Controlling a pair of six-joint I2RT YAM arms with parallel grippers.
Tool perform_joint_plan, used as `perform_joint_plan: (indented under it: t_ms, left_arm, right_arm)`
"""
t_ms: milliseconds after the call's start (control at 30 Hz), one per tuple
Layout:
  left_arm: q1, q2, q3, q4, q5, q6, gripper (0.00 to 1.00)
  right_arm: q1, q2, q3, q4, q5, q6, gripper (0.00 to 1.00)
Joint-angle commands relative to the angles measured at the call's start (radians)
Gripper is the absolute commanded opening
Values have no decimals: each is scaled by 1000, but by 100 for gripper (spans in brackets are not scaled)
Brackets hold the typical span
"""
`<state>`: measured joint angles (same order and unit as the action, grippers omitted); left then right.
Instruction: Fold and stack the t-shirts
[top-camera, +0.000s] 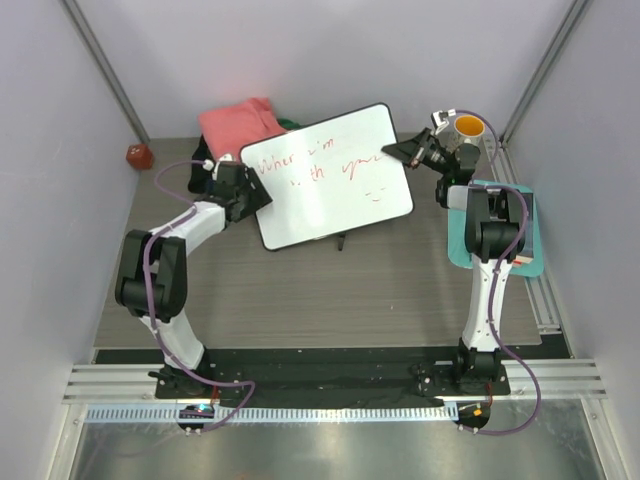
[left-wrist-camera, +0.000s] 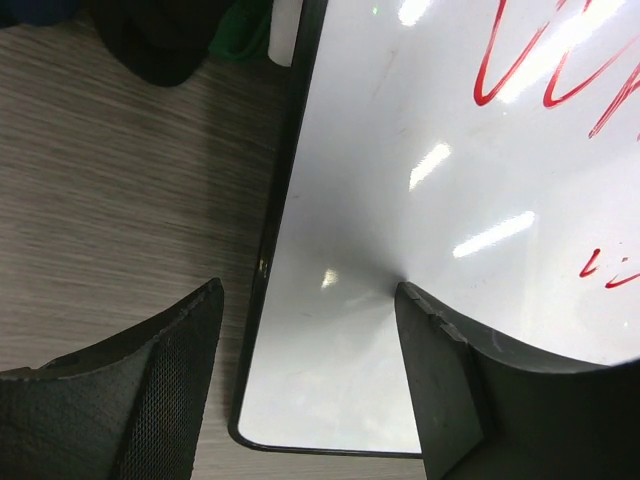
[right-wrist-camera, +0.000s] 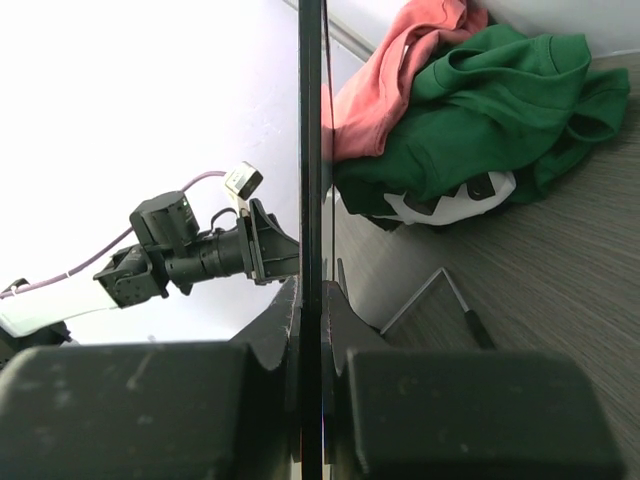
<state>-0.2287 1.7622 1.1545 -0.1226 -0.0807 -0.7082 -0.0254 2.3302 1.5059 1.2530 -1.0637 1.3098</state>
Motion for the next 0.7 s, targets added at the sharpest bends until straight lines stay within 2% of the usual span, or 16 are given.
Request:
perform_joint_plan:
  t_ms: [0, 133, 267, 500, 600, 667]
  left_arm:
    - [9, 63, -32, 95, 39, -46, 71]
    - [32, 82, -70, 161, 78, -74, 70]
    - [69, 115, -121, 273, 217, -132, 68]
    - [74, 146, -145, 350, 248, -142, 64]
    - [74, 151, -150, 369, 257, -143, 57]
    - [72, 140, -154, 374, 254, -143, 47]
  right_arm:
    - [-5, -42, 28, 416, 73, 54, 1]
    - [-5, -34, 33, 416, 73, 62, 1]
    - [-4, -23, 33, 416, 76, 72, 1]
    - [-4, -28, 20, 416, 62, 72, 1]
    - [-4, -23, 22, 416, 61, 78, 1]
    - [-4, -17, 28, 416, 59, 83, 1]
